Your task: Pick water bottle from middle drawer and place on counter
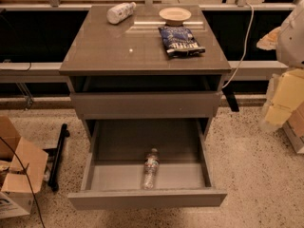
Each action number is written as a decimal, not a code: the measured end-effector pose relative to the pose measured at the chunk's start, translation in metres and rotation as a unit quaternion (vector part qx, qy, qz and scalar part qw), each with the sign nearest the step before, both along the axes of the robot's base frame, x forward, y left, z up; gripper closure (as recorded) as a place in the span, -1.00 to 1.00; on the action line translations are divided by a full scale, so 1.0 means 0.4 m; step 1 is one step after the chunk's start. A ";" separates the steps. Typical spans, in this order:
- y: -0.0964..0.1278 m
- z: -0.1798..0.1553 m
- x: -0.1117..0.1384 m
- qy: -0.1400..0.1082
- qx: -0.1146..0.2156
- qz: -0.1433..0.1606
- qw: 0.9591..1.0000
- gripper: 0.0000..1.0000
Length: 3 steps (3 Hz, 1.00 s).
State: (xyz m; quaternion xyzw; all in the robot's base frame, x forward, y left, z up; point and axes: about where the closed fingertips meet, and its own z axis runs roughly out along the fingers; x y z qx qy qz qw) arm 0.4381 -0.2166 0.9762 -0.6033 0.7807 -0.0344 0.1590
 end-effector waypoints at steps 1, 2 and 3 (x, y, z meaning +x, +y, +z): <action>0.002 -0.002 0.003 0.000 0.002 -0.003 1.000 -1.00; 0.004 -0.059 0.028 0.019 0.022 -0.034 0.999 -1.00; 0.018 -0.138 0.086 0.036 0.044 -0.083 0.995 -1.00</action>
Offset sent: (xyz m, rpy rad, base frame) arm 0.0271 0.0015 -0.0639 0.1068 0.1206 -0.1699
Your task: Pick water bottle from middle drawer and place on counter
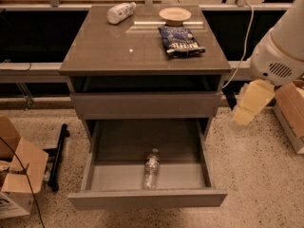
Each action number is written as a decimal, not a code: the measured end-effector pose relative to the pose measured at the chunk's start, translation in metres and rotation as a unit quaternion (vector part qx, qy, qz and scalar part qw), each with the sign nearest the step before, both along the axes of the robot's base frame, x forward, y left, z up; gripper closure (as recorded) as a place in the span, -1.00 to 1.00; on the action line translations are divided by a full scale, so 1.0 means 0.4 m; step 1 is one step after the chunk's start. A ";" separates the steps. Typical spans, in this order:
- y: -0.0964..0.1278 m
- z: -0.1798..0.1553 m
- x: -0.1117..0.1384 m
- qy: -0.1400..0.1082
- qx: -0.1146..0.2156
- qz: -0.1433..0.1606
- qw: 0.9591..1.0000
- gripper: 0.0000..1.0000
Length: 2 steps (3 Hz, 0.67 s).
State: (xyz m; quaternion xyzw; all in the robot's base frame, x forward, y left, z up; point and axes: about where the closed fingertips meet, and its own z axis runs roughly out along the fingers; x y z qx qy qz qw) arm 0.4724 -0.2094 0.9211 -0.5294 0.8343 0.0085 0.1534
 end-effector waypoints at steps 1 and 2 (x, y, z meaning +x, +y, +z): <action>0.002 -0.006 0.006 0.002 0.005 -0.015 1.000 -1.00; 0.010 -0.024 0.009 0.013 -0.005 -0.035 0.999 -1.00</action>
Offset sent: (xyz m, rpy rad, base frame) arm 0.0054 0.0110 -0.0267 -0.0633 0.0816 -0.1815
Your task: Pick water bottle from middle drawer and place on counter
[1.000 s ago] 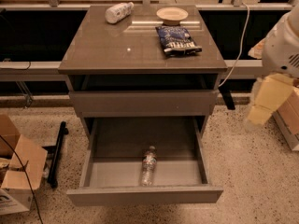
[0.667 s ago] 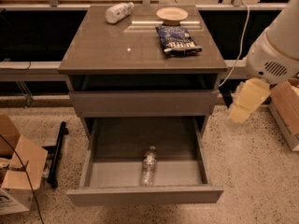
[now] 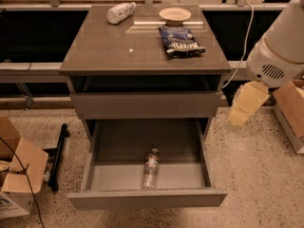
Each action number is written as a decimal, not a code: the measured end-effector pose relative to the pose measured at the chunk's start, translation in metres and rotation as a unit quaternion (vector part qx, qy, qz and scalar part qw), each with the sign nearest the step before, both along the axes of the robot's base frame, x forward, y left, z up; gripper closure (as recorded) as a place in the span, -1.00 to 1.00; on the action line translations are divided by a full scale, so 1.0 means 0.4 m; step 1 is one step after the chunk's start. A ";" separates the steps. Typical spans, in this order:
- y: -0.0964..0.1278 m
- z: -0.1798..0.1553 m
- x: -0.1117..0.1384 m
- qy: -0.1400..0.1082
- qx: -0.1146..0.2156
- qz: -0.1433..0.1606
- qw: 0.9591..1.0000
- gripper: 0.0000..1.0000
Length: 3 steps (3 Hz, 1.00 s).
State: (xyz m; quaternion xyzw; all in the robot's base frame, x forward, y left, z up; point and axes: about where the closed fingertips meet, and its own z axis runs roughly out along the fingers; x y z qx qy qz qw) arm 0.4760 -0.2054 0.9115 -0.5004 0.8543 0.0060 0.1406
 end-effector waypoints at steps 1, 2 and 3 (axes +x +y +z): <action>0.051 -0.065 0.036 0.013 0.018 -0.027 0.999 -1.00; 0.109 -0.182 0.086 0.040 0.044 -0.060 0.996 -1.00; 0.159 -0.304 0.123 0.068 0.047 -0.080 0.993 -1.00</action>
Offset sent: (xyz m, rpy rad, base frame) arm 0.0617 0.0695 -0.1331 0.1549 0.1529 -0.2110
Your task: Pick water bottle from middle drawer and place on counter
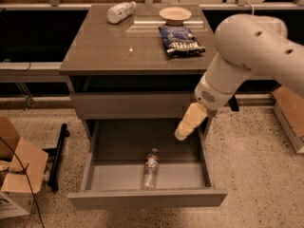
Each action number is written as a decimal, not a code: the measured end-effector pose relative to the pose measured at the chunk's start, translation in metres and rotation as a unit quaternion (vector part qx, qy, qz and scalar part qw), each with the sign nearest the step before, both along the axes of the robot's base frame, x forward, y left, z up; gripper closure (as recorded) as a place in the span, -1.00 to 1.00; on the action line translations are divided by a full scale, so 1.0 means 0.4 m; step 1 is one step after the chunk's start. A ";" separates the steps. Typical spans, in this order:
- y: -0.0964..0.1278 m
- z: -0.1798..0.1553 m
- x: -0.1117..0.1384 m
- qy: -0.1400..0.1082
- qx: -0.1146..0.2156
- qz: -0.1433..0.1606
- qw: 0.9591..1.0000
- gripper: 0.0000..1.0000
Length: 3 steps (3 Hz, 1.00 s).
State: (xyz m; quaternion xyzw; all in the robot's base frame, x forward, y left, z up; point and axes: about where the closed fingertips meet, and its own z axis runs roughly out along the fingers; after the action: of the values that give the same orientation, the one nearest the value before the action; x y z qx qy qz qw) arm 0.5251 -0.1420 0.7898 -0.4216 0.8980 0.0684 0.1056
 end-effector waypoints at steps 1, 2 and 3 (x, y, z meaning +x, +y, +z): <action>0.001 -0.136 0.029 0.026 0.024 -0.044 0.998 -1.00; 0.004 -0.148 0.036 0.026 0.027 -0.046 0.998 -1.00; 0.034 -0.203 0.047 0.047 0.040 -0.063 0.996 -1.00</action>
Offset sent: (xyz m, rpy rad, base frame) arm 0.0101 0.0002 -0.0493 0.0427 0.0480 -0.0803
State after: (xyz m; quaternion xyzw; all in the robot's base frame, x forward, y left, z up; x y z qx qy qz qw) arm 0.5439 -0.1282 0.7087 -0.3565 0.9231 0.1171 0.0845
